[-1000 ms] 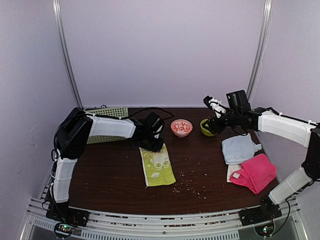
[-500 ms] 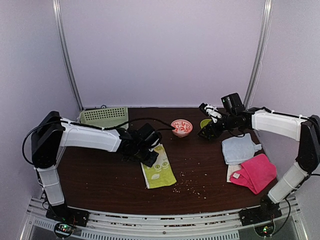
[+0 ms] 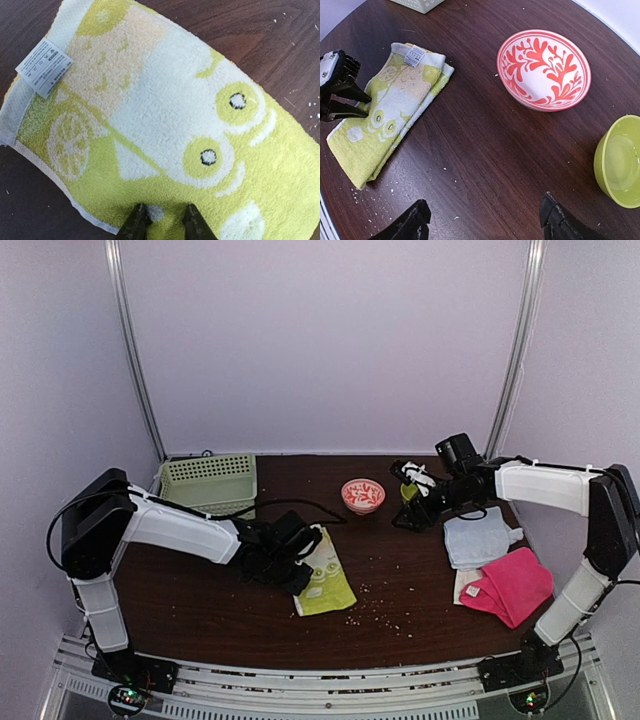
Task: Roll the towels
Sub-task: Adjust the towel at the center of the board, then roll the towel at the center of the board.
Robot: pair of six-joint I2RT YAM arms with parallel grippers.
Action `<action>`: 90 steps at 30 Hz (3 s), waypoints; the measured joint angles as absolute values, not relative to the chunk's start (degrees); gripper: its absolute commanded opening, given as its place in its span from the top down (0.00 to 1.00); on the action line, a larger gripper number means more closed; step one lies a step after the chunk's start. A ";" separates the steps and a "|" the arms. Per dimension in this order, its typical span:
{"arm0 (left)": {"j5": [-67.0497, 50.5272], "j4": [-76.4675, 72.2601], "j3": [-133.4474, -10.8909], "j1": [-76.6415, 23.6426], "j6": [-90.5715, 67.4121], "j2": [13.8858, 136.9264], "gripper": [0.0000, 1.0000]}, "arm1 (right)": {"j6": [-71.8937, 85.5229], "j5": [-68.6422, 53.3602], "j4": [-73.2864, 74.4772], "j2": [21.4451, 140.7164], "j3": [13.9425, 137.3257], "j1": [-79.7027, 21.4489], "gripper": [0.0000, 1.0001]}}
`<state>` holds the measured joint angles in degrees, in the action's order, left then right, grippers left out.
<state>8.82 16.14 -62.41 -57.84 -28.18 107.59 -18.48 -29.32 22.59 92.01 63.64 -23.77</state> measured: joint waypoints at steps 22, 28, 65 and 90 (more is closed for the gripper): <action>16.88 15.94 -62.17 -74.41 -19.03 107.31 0.52 | -20.78 -33.89 24.84 94.30 64.27 -23.92 0.33; 15.16 14.24 -62.35 -74.19 -18.70 108.44 0.57 | -20.99 -34.57 25.36 94.54 64.38 -24.08 0.36; -32.47 6.33 -57.76 -59.42 -19.88 109.06 1.00 | -47.13 -32.88 38.41 84.99 55.72 -47.68 0.42; -43.70 8.34 -61.54 -56.40 -19.27 114.43 1.00 | -41.63 -14.20 18.52 96.99 53.93 -65.25 0.56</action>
<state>-43.70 8.34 -61.54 -56.40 -19.27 114.43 -41.63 -14.20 18.52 96.99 53.93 -65.25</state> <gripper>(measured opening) 0.006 0.479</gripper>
